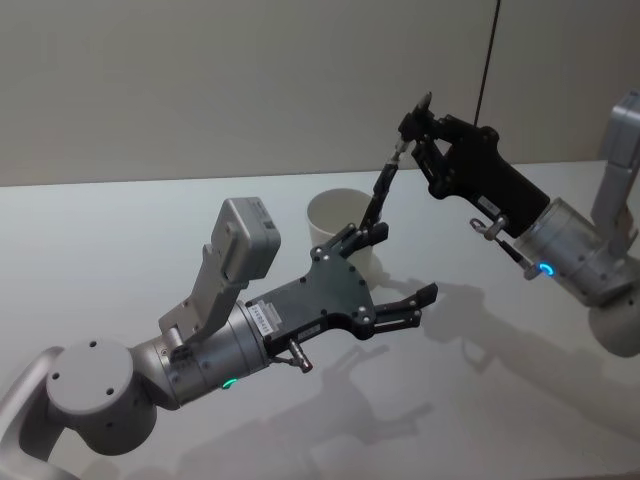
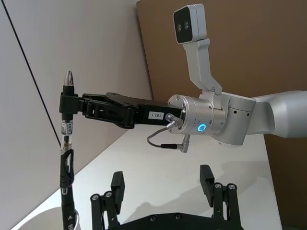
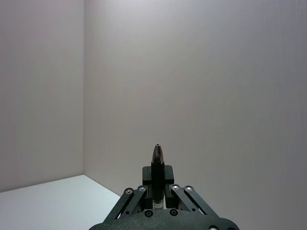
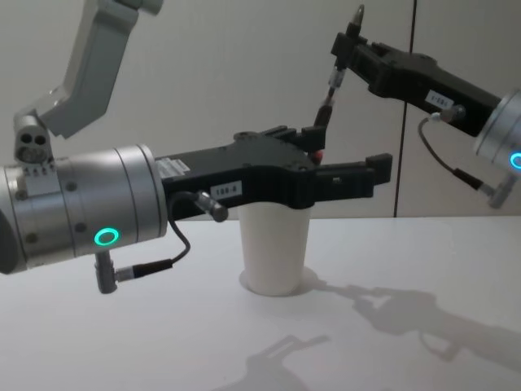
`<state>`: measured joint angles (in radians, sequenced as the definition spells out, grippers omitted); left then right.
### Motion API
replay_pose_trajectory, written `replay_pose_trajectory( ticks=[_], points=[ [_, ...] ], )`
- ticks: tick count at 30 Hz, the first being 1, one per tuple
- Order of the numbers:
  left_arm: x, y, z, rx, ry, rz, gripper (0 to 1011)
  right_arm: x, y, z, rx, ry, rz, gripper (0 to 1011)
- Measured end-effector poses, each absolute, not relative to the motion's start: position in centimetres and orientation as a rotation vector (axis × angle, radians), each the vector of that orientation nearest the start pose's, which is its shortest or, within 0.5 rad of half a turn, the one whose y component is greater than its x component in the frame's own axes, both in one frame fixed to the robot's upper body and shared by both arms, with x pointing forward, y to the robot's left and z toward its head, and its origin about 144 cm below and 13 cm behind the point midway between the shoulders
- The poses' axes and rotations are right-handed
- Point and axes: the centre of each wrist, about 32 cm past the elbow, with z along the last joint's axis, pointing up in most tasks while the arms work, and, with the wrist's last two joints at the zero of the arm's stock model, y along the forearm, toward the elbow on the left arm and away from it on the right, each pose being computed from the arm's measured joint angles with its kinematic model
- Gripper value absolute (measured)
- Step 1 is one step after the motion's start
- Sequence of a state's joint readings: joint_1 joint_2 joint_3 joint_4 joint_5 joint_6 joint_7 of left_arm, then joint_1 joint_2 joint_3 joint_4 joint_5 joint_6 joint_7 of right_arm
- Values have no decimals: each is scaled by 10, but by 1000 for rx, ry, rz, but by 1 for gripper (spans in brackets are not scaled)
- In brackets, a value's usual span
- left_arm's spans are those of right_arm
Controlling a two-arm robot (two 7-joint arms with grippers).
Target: Place the pen into the pen holder.
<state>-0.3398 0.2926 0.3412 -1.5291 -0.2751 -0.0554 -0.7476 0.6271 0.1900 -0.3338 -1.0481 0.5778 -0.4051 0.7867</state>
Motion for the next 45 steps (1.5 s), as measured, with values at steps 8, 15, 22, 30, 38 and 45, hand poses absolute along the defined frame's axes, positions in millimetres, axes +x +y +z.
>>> replay_pose_trajectory(
  ticks=[8,15,22,30,38,45],
  points=[
    [532,212,1233,-40,-265,508,1003,619,-224,1224,422,-293,-633,123],
    [532,212,1233,-40,-265,508,1003,620,-223,1225,426,-294,-630,123],
    [532,212,1233,-40,-265,508,1003,620,-222,1225,425,-298,-622,123],
    [532,212,1233,-40,-265,508,1003,619,-213,1225,414,-307,-608,123],
    [532,212,1233,-40,-265,508,1003,616,-189,1218,390,-320,-601,123],
    [532,212,1233,-40,-265,508,1003,614,-175,1213,366,-343,-604,123]
  ],
)
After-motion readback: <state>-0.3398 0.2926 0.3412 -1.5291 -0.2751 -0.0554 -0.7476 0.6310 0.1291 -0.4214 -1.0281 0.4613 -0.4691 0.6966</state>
